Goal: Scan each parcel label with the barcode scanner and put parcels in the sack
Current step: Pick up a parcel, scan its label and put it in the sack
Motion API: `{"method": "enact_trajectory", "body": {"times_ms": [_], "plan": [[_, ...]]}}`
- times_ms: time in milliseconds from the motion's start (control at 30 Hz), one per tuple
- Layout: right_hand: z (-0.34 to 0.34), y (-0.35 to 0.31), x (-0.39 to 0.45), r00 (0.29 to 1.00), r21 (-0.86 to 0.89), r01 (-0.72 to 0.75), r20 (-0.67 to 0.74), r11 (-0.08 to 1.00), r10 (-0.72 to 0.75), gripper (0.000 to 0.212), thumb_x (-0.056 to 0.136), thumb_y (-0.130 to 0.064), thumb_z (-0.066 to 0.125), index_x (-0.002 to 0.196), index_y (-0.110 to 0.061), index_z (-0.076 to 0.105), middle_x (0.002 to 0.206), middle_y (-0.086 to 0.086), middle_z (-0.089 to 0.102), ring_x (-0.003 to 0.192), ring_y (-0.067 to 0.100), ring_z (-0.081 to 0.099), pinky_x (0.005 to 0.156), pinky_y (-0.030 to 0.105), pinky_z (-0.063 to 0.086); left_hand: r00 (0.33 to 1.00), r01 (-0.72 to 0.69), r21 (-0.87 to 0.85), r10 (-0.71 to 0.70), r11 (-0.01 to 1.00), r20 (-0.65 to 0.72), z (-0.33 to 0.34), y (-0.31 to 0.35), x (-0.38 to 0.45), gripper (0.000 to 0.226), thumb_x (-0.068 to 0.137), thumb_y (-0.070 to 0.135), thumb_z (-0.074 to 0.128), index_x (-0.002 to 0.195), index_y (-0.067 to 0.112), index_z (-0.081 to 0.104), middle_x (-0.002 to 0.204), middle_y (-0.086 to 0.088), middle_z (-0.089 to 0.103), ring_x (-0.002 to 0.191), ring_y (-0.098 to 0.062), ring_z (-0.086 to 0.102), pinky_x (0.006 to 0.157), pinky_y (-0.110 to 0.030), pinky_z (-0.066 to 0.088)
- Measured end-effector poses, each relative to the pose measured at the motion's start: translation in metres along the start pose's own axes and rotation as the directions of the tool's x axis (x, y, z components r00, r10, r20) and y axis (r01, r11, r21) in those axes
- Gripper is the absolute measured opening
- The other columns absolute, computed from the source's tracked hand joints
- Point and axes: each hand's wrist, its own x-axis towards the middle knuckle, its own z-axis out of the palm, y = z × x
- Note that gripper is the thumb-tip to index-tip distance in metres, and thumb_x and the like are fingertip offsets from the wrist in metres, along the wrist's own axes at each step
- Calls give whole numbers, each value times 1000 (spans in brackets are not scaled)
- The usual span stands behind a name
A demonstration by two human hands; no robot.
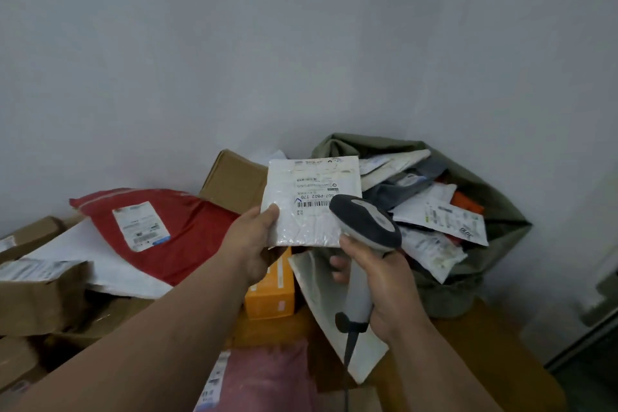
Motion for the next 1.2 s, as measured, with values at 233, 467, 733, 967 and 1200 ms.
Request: {"method": "enact_trajectory", "body": {"times_ms": [233, 467, 733, 967, 1200], "plan": [[-68, -52, 111, 986, 62, 86, -149, 994, -76, 24, 84, -15, 76, 108, -14, 72, 96, 5, 77, 94, 22, 73, 88, 40, 59, 988, -51, 261, 11, 964, 152, 124, 4, 67, 34, 98, 24, 62, 131, 27, 53, 101, -3, 68, 71, -16, 57, 52, -26, 47], [-94, -80, 216, 998, 92, 32, -62, 995, -26, 24, 85, -15, 76, 108, -11, 71, 94, 4, 77, 98, 19, 73, 92, 35, 56, 993, -113, 784, 55, 611, 100, 183, 8, 139, 67, 87, 60, 63, 144, 30, 48, 140, -6, 47, 119, -24, 53, 97, -34, 47], [-80, -73, 271, 998, 271, -57, 30, 961, 50, 35, 85, -9, 73, 120, -7, 67, 117, 8, 71, 105, 15, 70, 92, 30, 57, 878, -360, 929, 368, 87, 306, 183, -2, 177, 48, 97, 37, 58, 143, 29, 50, 137, 1, 45, 122, -19, 50, 104, -29, 39], [-77, -65, 270, 992, 242, -94, 106, 966, 70, 29, 85, -8, 71, 113, -4, 69, 106, 8, 75, 105, 22, 71, 95, 38, 55, 869, -368, 926, 386, 85, 310, 168, -2, 177, 46, 101, 23, 51, 147, 21, 48, 153, 1, 42, 133, -18, 46, 109, -22, 30], [-35, -54, 210, 960, 54, -183, 224, 982, 167, 17, 88, -12, 71, 101, -2, 70, 77, 5, 71, 73, 19, 70, 71, 32, 60, 839, -252, 895, 544, 367, 13, 88, 15, 131, 22, 98, 22, 57, 116, 20, 69, 102, 4, 64, 93, -16, 61, 74, -26, 43]]}}
